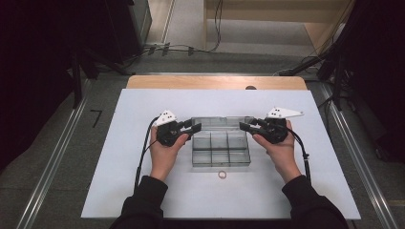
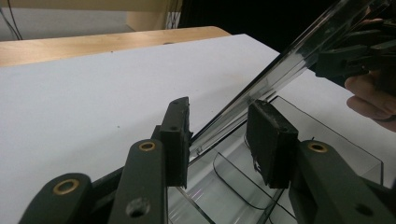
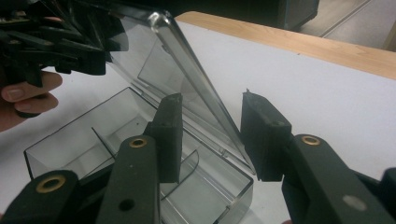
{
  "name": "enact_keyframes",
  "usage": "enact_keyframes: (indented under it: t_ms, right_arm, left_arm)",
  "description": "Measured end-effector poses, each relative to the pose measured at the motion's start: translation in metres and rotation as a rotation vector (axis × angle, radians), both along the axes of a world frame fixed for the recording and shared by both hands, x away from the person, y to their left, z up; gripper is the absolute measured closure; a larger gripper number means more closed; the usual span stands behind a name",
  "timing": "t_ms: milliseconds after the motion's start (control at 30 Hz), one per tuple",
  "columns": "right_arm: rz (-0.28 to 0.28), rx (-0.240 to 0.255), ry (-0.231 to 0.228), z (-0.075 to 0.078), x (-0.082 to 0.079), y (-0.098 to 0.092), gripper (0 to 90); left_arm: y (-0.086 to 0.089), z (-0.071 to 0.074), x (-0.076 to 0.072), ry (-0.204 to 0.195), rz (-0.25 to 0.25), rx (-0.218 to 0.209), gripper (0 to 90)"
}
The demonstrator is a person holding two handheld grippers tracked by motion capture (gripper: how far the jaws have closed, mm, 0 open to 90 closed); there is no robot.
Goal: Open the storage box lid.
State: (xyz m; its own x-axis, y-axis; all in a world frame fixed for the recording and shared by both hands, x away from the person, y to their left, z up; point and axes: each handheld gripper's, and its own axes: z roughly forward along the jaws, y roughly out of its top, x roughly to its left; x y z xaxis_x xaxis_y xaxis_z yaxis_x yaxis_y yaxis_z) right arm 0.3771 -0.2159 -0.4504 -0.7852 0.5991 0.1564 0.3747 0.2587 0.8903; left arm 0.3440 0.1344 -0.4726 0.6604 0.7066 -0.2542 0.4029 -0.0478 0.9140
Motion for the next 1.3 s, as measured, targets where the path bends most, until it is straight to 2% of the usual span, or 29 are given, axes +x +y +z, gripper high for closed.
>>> enact_keyframes:
  t_ms: [200,400,667,967,1300]
  right_arm:
    - [-0.008,-0.01,-0.01,0.001,-0.005,0.0,59.7]
    - [-0.005,0.003,0.001,0.0,-0.009,-0.003,60.6]
    - [-0.003,0.005,0.013,0.001,-0.015,-0.005,62.1]
    - [-0.014,-0.019,0.021,0.004,-0.023,-0.003,64.6]
    - [-0.01,-0.006,0.056,0.002,-0.024,-0.006,69.2]
  left_arm:
    - [0.0,0.001,-0.001,0.003,-0.014,-0.007,60.4]
    - [-0.001,0.001,-0.003,0.02,-0.034,-0.022,60.7]
    - [-0.001,0.003,-0.009,0.041,-0.065,-0.017,63.7]
    - [-0.001,0.002,-0.013,0.057,-0.069,-0.039,65.8]
    - [-0.001,0.001,-0.014,0.088,-0.07,-0.057,70.1]
